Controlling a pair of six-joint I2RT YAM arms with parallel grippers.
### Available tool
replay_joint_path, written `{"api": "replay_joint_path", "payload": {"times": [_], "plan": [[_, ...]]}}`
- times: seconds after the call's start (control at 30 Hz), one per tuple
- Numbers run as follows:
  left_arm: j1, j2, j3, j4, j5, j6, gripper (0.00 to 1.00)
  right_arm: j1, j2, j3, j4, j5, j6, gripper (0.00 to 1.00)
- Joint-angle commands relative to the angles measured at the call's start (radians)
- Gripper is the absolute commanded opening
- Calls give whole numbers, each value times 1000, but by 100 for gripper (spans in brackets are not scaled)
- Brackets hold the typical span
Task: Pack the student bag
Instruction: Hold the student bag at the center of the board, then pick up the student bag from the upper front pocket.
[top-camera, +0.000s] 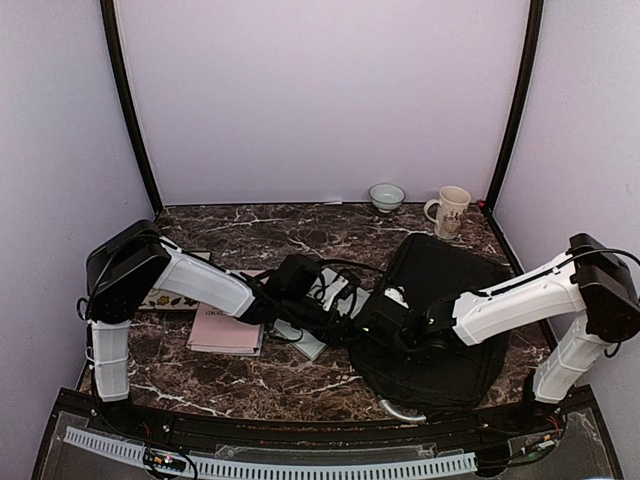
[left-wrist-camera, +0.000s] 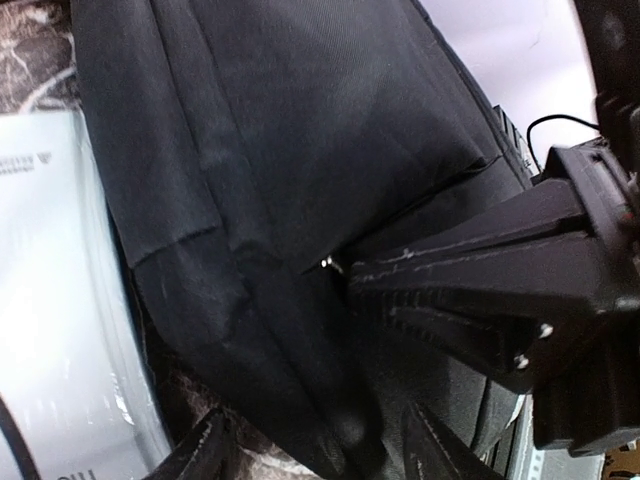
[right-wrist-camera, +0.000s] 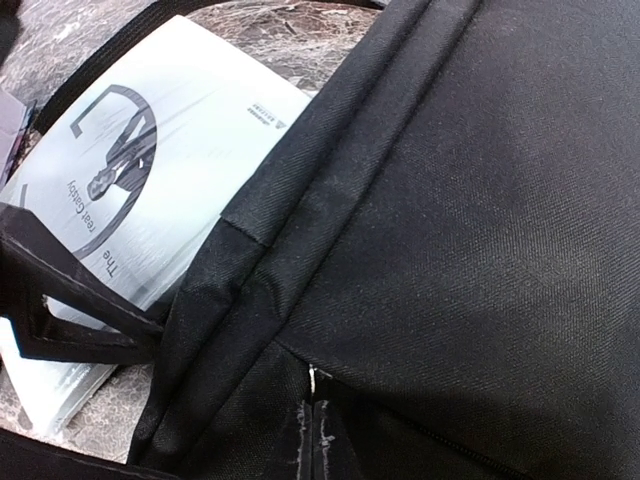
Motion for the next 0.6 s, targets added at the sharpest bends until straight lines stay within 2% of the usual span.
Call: {"api": "replay_joint_path", "payload": {"times": [0.0,0.13,0.17,0.23,0.3,0.4,0.57], "plan": [[-19,20,32,-15,-12,2,59,0,18,-4,9,3,-2,0],[-29,37,48,-15,-28,-4,56,-1,12,-8,11,7,-3,0],[-31,38,48,-13,-31,-7,47,-2,10,-10,13,7,-4,0],[-31,38,50,-9,-32,-10,17,-1,3,-15,12,9,-5,0],[-31,35,50,-10,-34,-17,0,-1,-4,-20,11,9,-3,0],[-33,22,39,2,-36,-28,0,1,-20,-38,-1,10,5,0],[-41,-15,4,27,-52,-50,0,8,-154,-99,-3,2,15,0]]}}
